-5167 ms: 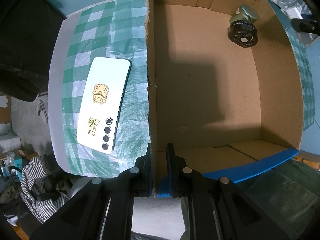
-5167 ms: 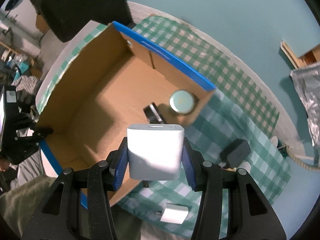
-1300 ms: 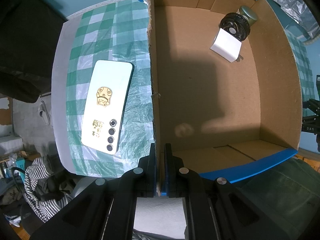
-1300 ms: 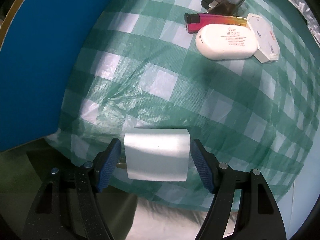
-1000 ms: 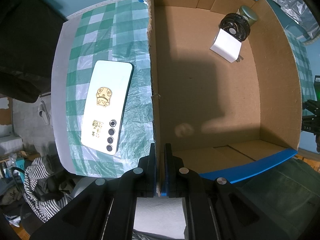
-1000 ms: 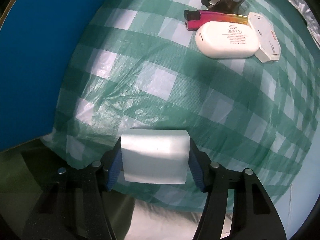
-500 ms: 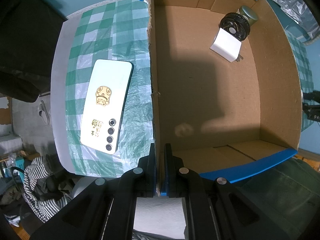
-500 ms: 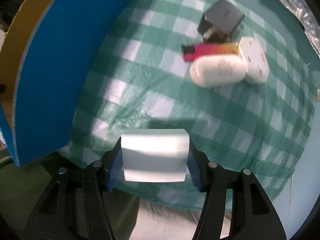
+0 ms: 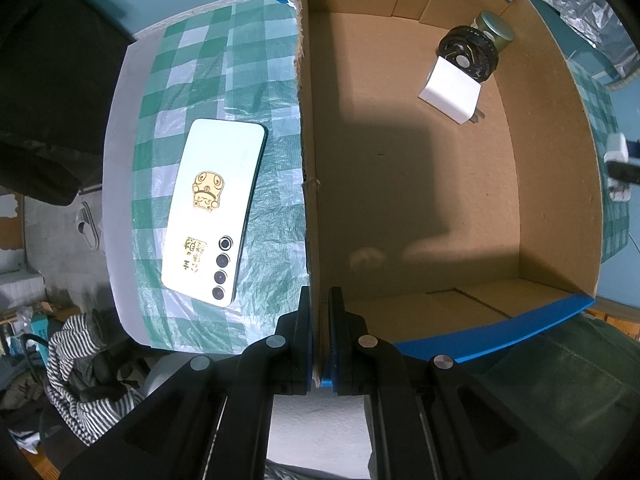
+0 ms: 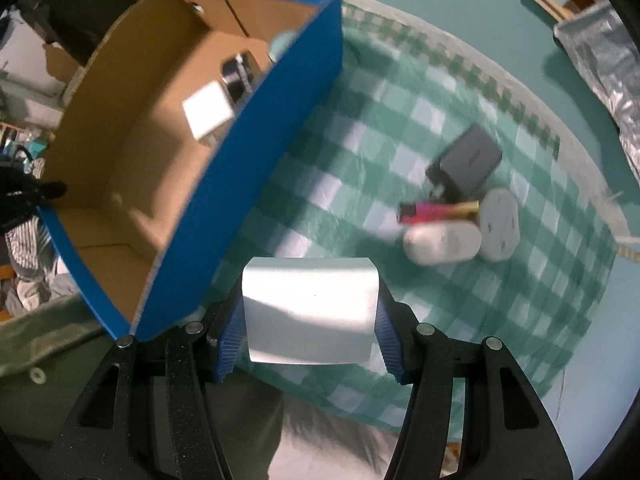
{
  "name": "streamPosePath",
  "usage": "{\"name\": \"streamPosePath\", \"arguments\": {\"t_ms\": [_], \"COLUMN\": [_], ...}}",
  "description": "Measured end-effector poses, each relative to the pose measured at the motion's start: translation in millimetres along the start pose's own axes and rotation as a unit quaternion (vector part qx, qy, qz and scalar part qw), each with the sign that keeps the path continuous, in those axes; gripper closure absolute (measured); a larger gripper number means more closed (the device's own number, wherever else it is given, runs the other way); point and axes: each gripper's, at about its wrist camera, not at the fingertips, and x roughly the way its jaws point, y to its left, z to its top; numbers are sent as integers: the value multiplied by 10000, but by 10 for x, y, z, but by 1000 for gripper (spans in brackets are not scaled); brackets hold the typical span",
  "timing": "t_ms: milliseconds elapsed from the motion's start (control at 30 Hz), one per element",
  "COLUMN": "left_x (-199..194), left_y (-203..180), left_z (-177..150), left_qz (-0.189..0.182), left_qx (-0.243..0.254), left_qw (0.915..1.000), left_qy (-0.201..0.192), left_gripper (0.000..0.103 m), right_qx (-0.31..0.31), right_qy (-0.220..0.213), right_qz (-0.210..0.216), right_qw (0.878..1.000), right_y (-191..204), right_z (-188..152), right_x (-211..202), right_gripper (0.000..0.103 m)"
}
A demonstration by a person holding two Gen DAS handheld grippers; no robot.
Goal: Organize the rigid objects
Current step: 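Carry the second white charger into the box and release it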
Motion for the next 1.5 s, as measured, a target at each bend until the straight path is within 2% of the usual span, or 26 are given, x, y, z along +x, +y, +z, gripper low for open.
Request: {"name": "streamPosePath", "arguments": {"t_ms": [167,667,1100,1500], "left_x": [0,9,10,1], "left_y": [4,2,-20,-39], "left_z": [-2,0,-24,-20], "left_qz": [-6,-26,1,24], "left_qx": [-3,-45,-8,38], "left_qw": [10000,10000,10000,10000], "left_qy": [-6,-44,-50,-27], "left_gripper": [97,97,97,97], "right_qx": [-249,-1199,-1995,-2192], "right_qy": [-143,-283,10,515], "right_qz": [-19,-140,-407,-480], "right_qw": [9996,9923,9791,9731], "right_y": [155,651,1067,1176], "right_z": [148,565,813,894], "right_x": [-201,-364,-5,423], "right_gripper": [45,45,45,45]}}
